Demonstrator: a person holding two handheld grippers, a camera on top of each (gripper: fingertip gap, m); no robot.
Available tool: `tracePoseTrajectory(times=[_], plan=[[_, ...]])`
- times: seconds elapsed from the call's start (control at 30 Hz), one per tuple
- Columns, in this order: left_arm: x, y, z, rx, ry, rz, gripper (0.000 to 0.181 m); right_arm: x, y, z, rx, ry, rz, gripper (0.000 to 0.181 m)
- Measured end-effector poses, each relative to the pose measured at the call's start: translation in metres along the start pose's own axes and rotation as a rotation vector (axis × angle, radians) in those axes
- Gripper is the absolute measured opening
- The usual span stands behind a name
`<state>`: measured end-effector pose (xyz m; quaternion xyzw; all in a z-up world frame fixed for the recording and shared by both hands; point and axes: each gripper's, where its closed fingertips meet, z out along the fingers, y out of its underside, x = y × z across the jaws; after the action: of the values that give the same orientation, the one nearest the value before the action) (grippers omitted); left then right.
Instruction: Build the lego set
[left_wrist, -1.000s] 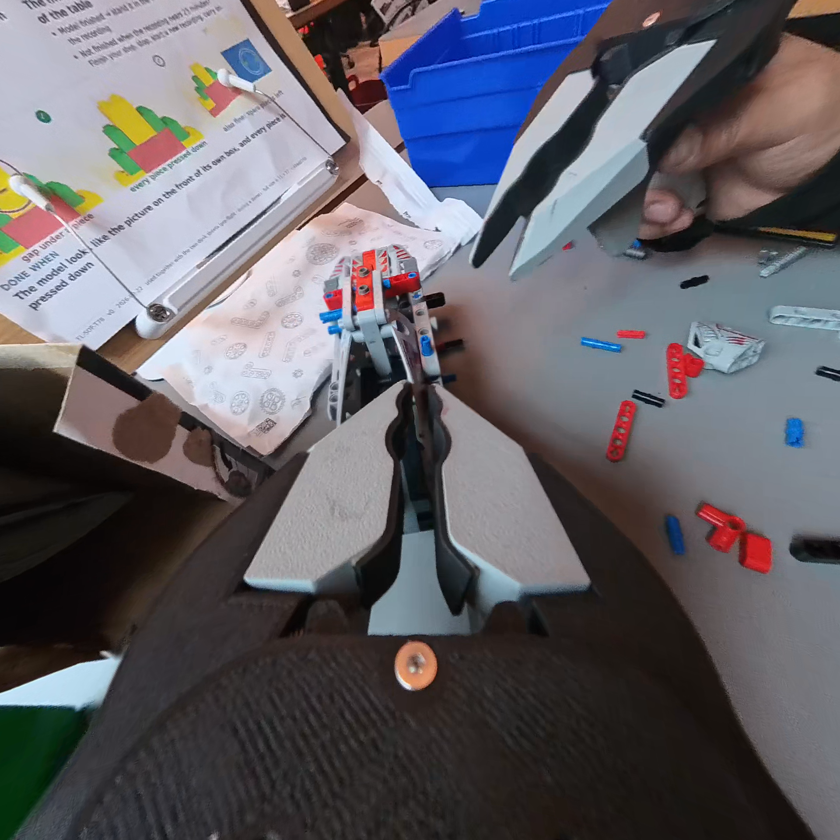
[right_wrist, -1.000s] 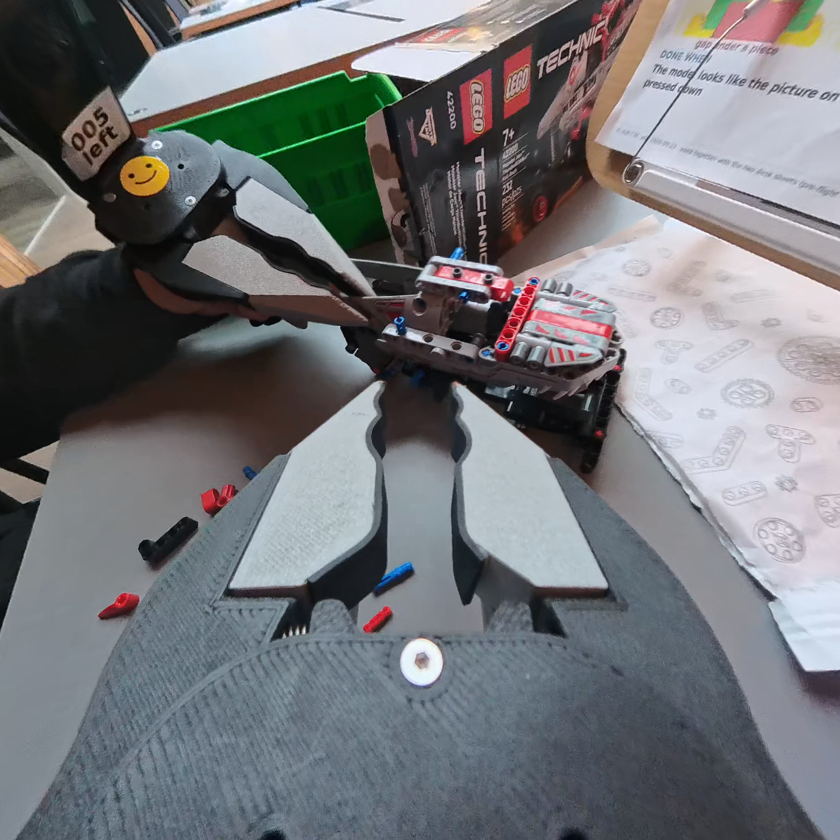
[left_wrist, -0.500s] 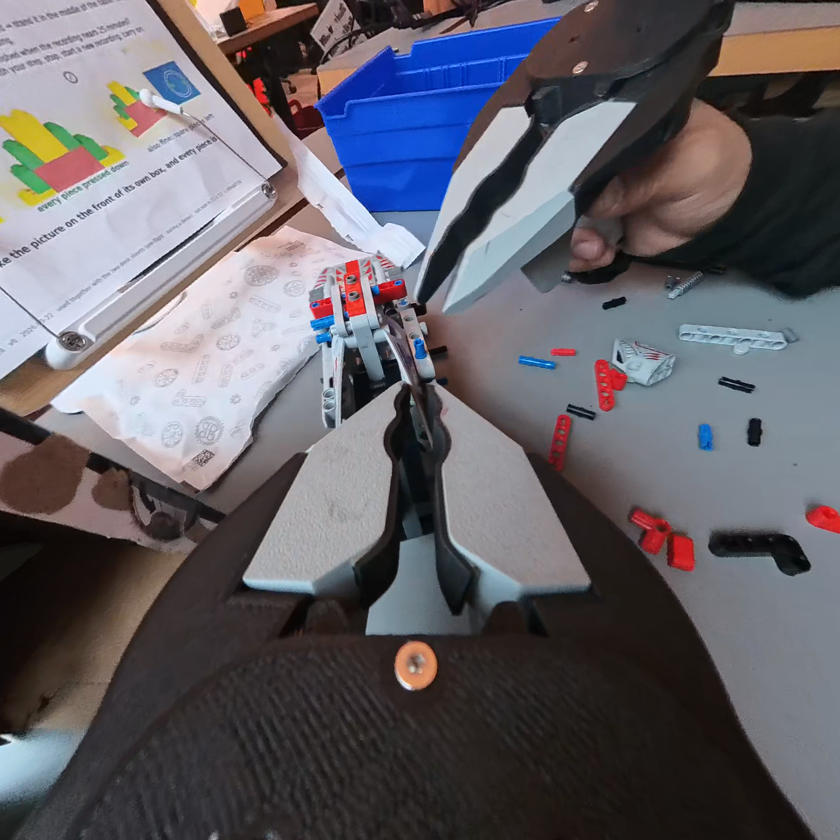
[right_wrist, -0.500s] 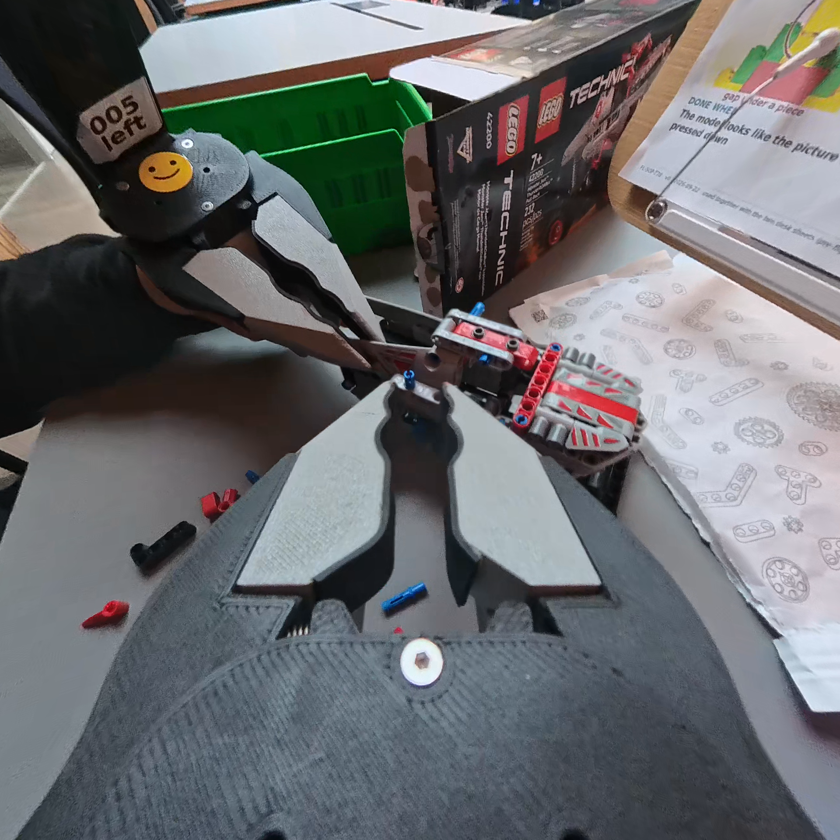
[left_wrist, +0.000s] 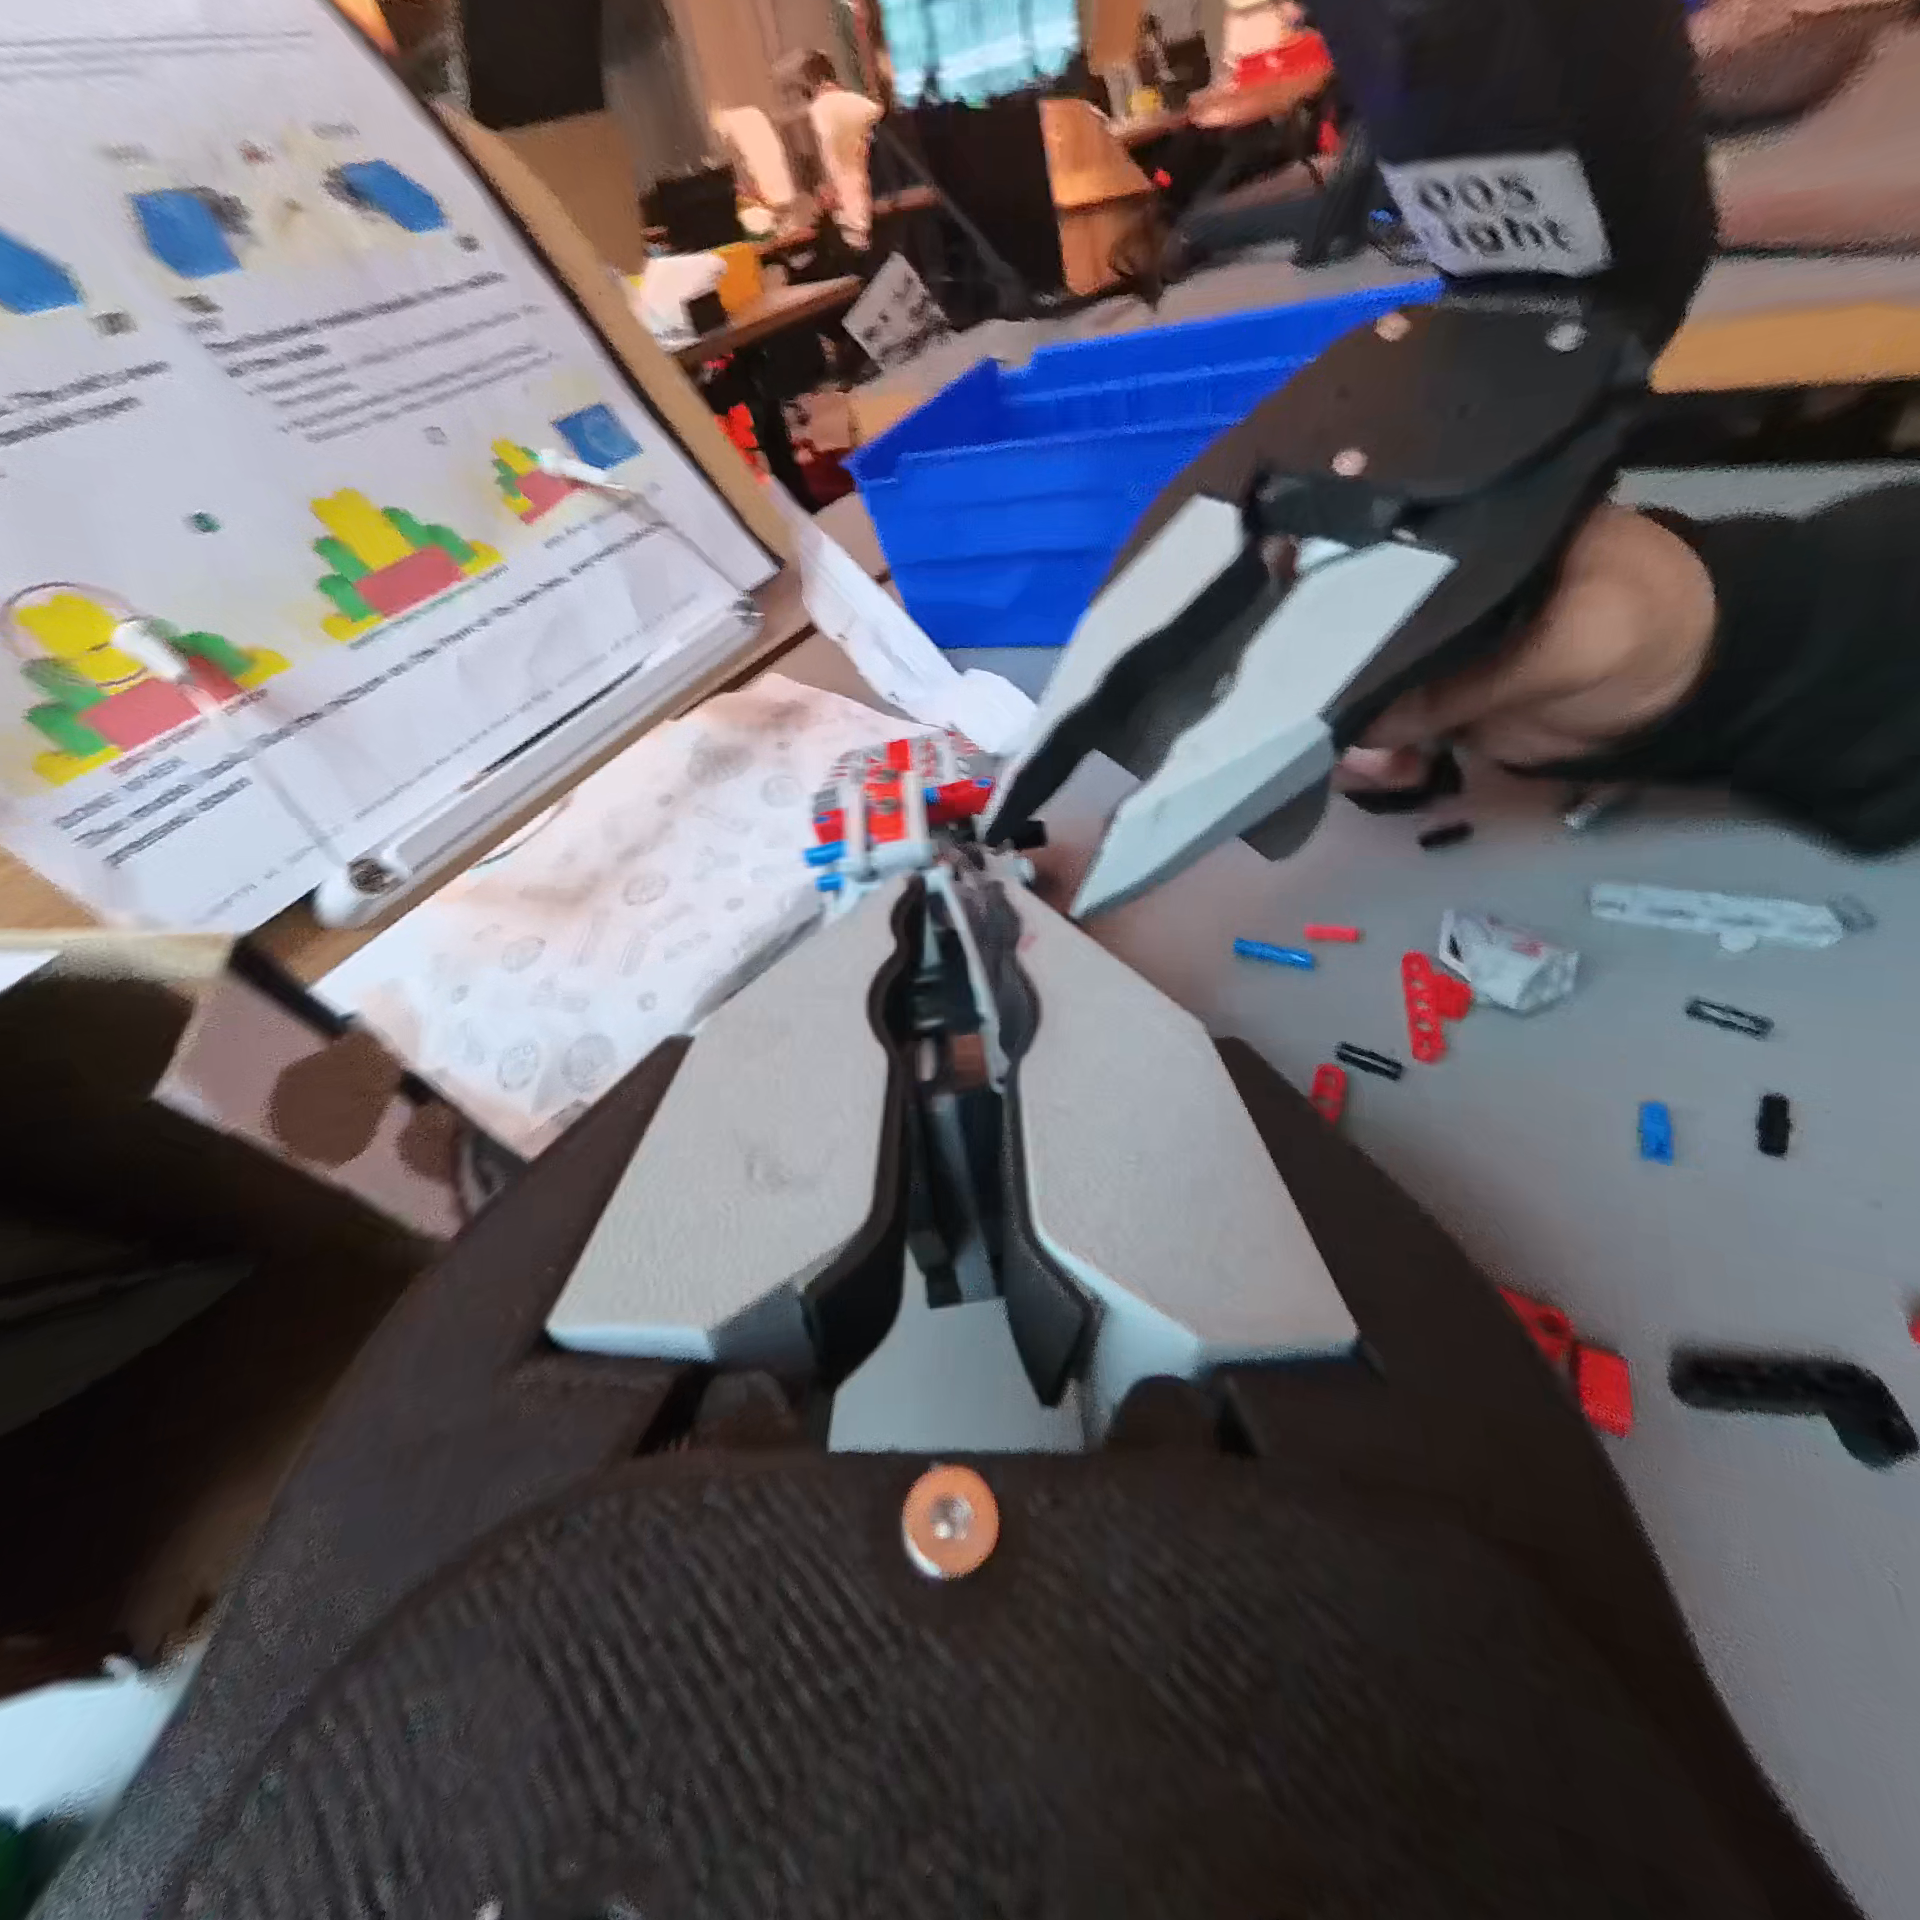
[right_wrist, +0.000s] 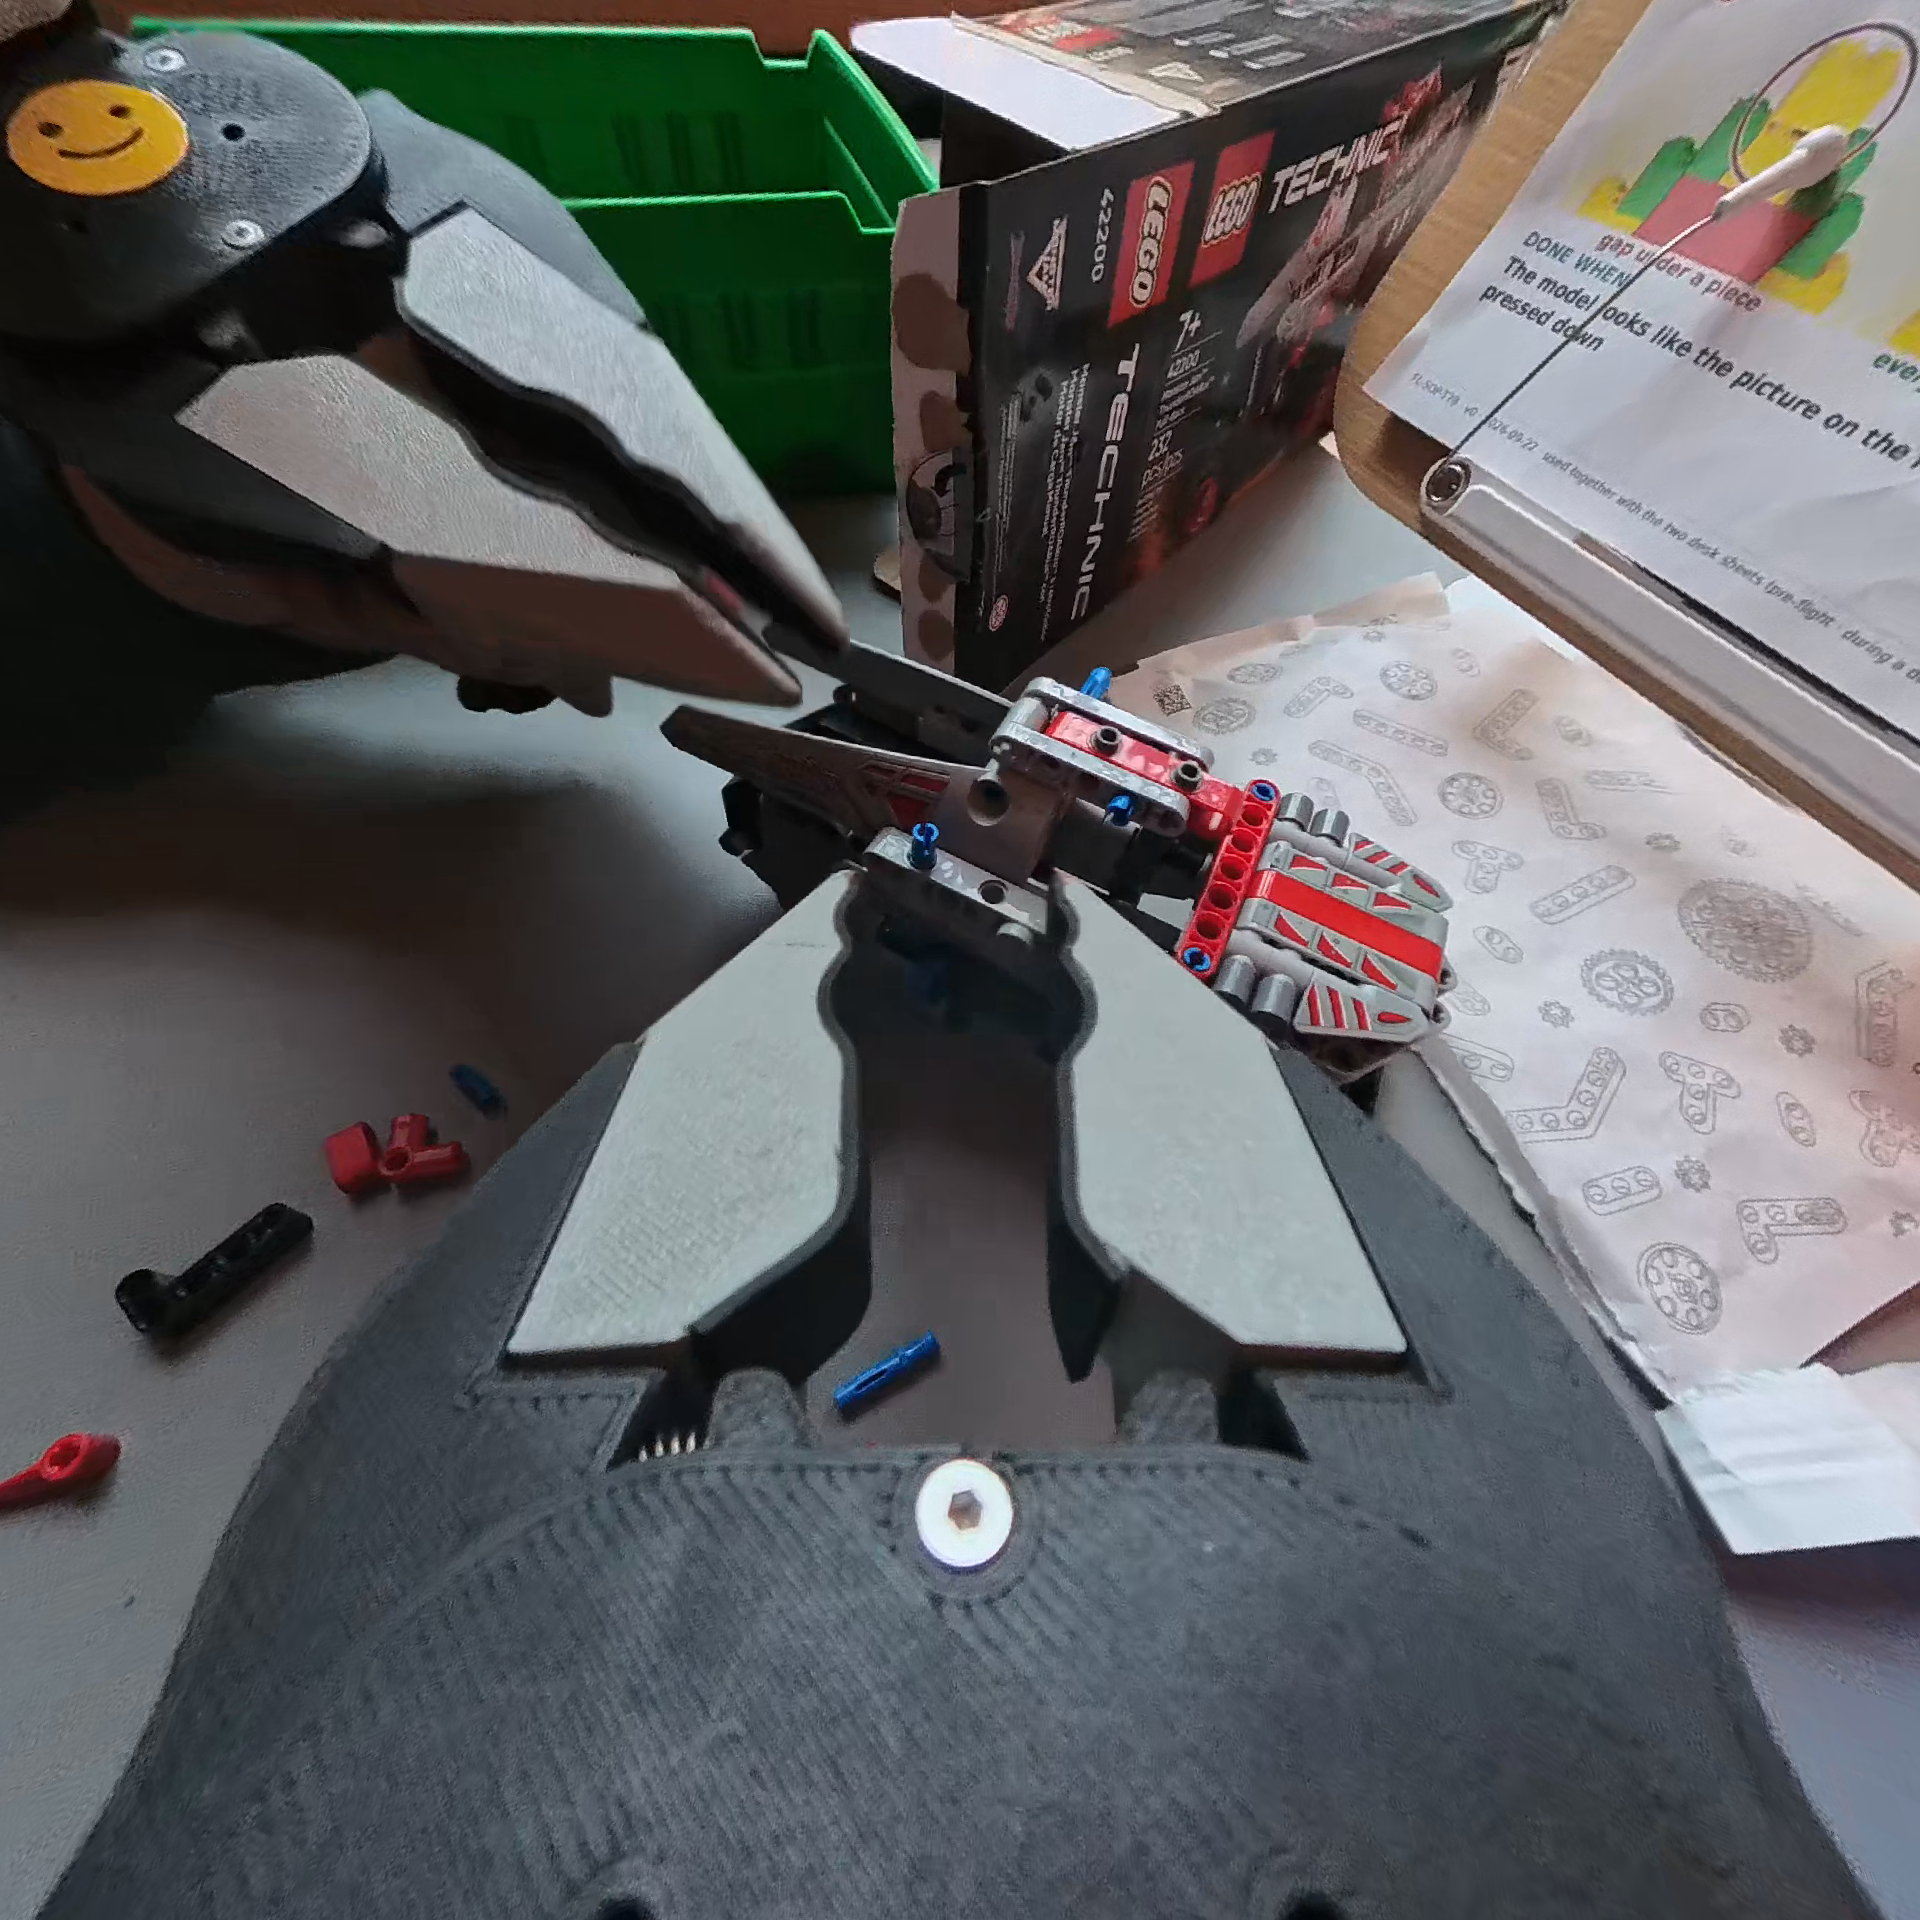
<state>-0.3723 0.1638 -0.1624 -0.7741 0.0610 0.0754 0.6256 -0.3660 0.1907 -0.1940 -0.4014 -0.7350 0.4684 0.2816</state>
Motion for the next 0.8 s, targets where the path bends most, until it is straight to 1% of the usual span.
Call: tracePoseTrajectory(times=[0.03, 0.1, 0.17, 0.23, 0.27, 0.33, 0.37, 0.4, 0.43, 0.5, 0.6, 0.73, 0.8], plan=[[-0.008, 0.000, -0.001, 0.002, -0.039, -0.020, 0.014, 0.001, 0.000, 0.000, 0.004, 0.000, 0.013, 0.031], [-0.021, 0.006, -0.002, -0.024, -0.104, -0.032, 0.031, 0.004, 0.000, -0.001, 0.019, 0.001, 0.027, 0.033], [-0.025, 0.018, 0.001, -0.084, -0.119, -0.035, 0.041, 0.006, -0.003, -0.003, 0.042, 0.000, 0.033, 0.032], [-0.022, 0.031, 0.006, -0.148, -0.104, -0.057, 0.035, 0.006, -0.003, -0.003, 0.045, -0.003, 0.043, 0.031], [-0.021, 0.036, 0.008, -0.171, -0.095, -0.061, 0.036, 0.006, -0.003, -0.003, 0.046, -0.006, 0.045, 0.031], [-0.019, 0.041, 0.010, -0.184, -0.081, -0.075, 0.033, 0.005, -0.004, -0.003, 0.050, -0.010, 0.050, 0.031], [-0.017, 0.041, 0.010, -0.184, -0.066, -0.079, 0.029, 0.005, -0.004, -0.003, 0.053, -0.012, 0.054, 0.032], [-0.012, 0.042, 0.009, -0.192, -0.033, -0.076, 0.017, 0.005, -0.005, -0.003, 0.058, -0.012, 0.060, 0.033], [-0.009, 0.041, 0.009, -0.191, -0.009, -0.078, 0.015, 0.006, -0.006, -0.004, 0.066, -0.010, 0.068, 0.033], [-0.006, 0.041, 0.010, -0.197, 0.006, -0.069, 0.015, 0.009, -0.009, -0.006, 0.091, 0.001, 0.087, 0.035], [-0.006, 0.040, 0.010, -0.209, -0.020, -0.016, 0.015, 0.017, -0.015, -0.011, 0.134, 0.016, 0.135, 0.039], [-0.001, 0.037, 0.014, -0.210, -0.040, 0.040, 0.015, 0.025, -0.014, -0.011, 0.147, 0.044, 0.204, 0.038], [0.000, 0.037, 0.016, -0.210, -0.050, 0.037, 0.015, 0.024, -0.013, -0.008, 0.137, 0.041, 0.216, 0.036]])
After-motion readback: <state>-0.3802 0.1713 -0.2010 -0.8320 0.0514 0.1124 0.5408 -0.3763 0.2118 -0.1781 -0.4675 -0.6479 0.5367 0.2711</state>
